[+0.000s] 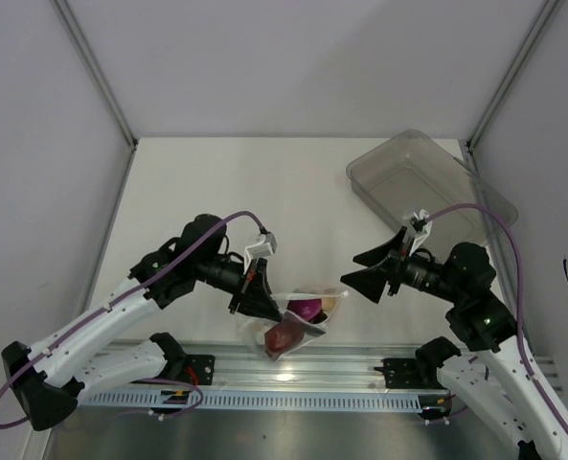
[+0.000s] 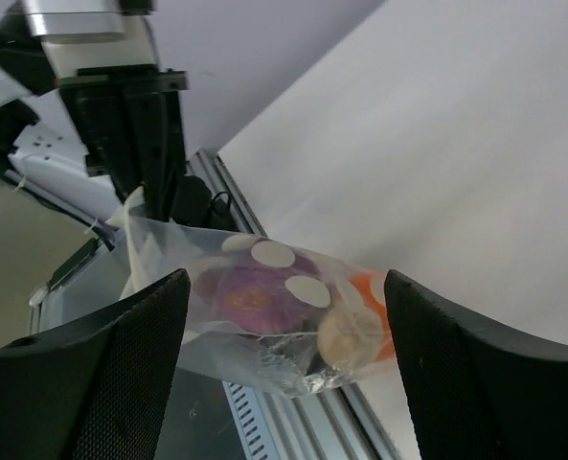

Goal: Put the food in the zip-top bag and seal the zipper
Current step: Adjust the zipper food storage bag at the center of the board.

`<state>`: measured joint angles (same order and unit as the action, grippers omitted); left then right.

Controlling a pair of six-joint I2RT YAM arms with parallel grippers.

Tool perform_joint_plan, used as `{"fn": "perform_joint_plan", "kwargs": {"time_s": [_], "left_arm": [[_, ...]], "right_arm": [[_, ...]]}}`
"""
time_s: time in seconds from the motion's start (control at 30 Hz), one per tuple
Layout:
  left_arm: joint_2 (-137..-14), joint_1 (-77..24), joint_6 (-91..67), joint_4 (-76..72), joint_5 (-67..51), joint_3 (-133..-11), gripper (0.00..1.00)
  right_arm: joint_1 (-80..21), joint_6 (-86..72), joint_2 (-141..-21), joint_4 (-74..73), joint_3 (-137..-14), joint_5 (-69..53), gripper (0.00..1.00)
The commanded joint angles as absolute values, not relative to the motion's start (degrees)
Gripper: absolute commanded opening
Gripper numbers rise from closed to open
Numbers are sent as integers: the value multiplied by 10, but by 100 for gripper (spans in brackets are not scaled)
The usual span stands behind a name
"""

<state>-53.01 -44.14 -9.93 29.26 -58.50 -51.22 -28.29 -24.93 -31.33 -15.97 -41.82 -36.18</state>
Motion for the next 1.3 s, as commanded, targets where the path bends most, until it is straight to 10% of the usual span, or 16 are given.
{"fn": "perform_joint_plan", "kwargs": {"time_s": [0.0,1.27], "left_arm": [[-523,-436,-85,259,-671,-544,0],[-509,-424,-221,107,-815,-581,0]], "right_arm": [[-281,-231,-310,-98,-416,-418,83],[-368,-238,-389,62,-443,-602,75]]}}
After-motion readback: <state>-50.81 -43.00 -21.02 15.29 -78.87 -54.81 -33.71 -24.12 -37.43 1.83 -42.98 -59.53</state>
